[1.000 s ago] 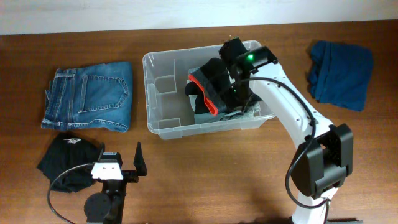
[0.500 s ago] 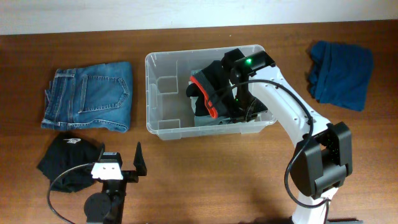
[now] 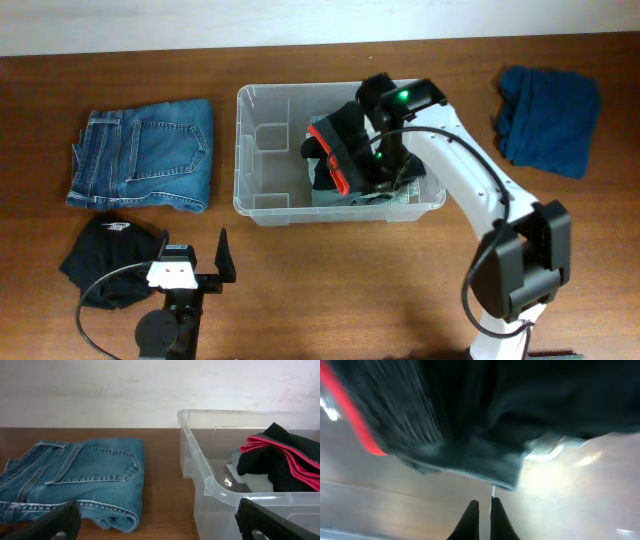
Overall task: Pack container
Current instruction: 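Open the right gripper and lift it out of the container, then move the right gripper right over the dark teal garment and descend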
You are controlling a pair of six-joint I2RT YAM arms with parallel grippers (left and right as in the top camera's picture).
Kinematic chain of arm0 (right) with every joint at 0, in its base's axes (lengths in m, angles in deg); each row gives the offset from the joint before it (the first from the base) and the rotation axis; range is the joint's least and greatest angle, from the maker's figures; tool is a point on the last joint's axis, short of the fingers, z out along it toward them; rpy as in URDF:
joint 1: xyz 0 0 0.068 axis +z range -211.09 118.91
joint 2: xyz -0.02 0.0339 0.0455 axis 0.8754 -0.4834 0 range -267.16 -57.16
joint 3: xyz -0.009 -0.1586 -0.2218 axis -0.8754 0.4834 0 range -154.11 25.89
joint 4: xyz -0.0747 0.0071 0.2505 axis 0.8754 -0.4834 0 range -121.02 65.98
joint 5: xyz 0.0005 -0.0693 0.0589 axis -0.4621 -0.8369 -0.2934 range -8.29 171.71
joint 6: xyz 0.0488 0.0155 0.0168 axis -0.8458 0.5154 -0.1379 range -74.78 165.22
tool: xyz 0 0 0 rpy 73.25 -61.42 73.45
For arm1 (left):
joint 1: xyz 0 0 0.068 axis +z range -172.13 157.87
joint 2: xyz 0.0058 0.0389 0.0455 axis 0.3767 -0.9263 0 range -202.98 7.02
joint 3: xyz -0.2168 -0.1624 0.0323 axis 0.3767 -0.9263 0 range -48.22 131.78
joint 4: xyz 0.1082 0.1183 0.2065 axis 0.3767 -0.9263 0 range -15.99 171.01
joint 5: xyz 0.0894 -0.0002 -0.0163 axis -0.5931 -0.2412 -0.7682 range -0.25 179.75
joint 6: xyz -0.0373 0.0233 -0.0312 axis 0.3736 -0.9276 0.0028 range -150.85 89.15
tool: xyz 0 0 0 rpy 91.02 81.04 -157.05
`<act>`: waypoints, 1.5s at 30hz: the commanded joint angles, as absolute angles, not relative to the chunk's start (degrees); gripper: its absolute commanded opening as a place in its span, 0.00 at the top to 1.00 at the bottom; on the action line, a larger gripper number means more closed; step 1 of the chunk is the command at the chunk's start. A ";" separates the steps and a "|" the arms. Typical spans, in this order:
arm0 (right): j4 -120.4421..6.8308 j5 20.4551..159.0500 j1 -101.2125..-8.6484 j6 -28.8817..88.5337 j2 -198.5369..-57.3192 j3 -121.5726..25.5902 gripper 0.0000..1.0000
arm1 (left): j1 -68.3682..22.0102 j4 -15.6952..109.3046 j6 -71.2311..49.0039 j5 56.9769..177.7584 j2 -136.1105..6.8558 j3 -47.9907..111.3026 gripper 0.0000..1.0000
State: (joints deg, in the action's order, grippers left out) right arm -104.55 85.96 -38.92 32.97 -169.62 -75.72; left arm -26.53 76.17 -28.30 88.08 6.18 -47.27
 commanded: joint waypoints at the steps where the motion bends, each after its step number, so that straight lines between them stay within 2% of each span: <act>1: -104.14 80.65 -42.46 32.30 -162.41 -85.53 0.96 | -26.32 76.28 -29.18 88.54 6.57 -47.68 0.00; 2: -104.14 80.41 -44.06 32.30 -161.62 -88.20 0.95 | -26.32 76.28 -29.18 88.54 6.57 -47.68 0.01; 5: -104.31 80.39 -49.85 32.27 -160.35 -94.80 0.75 | -26.29 76.28 -29.18 88.54 6.57 -47.68 0.01; 8: -104.57 80.39 -56.56 32.27 -160.37 -98.97 0.70 | -26.29 76.28 -29.18 88.56 6.57 -47.68 0.01; 9: -104.38 80.36 -59.27 32.30 -160.37 -99.45 0.64 | -26.29 76.28 -29.18 88.54 6.57 -47.68 0.01; 11: -103.74 80.34 -65.52 32.36 -160.48 -99.48 0.32 | -26.32 76.28 -29.18 88.56 6.57 -47.68 0.01; 13: -103.20 80.36 -69.87 32.97 -161.16 -99.45 0.21 | -26.32 76.28 -29.18 88.54 6.57 -47.68 0.01; 15: -101.86 80.39 -75.38 32.95 -162.45 -99.41 0.01 | -26.29 76.28 -29.18 88.56 6.57 -47.68 0.01; 22: -96.84 82.94 -88.27 32.97 -168.79 -98.99 0.01 | -26.32 76.28 -29.18 88.56 6.57 -47.68 0.01; 26: -92.12 91.88 -91.81 38.53 -174.17 -98.99 0.02 | -26.32 76.28 -29.18 88.56 6.57 -47.68 0.01; 33: -83.04 89.39 -91.11 42.07 -183.46 -98.99 0.01 | -26.32 76.28 -29.18 88.56 6.57 -47.68 0.01; 39: -75.07 84.61 -87.25 46.77 -187.41 -98.99 0.02 | -26.29 76.30 -29.18 88.54 6.57 -47.68 0.01; 45: -69.12 79.40 -83.27 46.72 -189.88 -98.93 0.02 | -26.29 76.28 -29.18 88.54 6.57 -47.68 0.01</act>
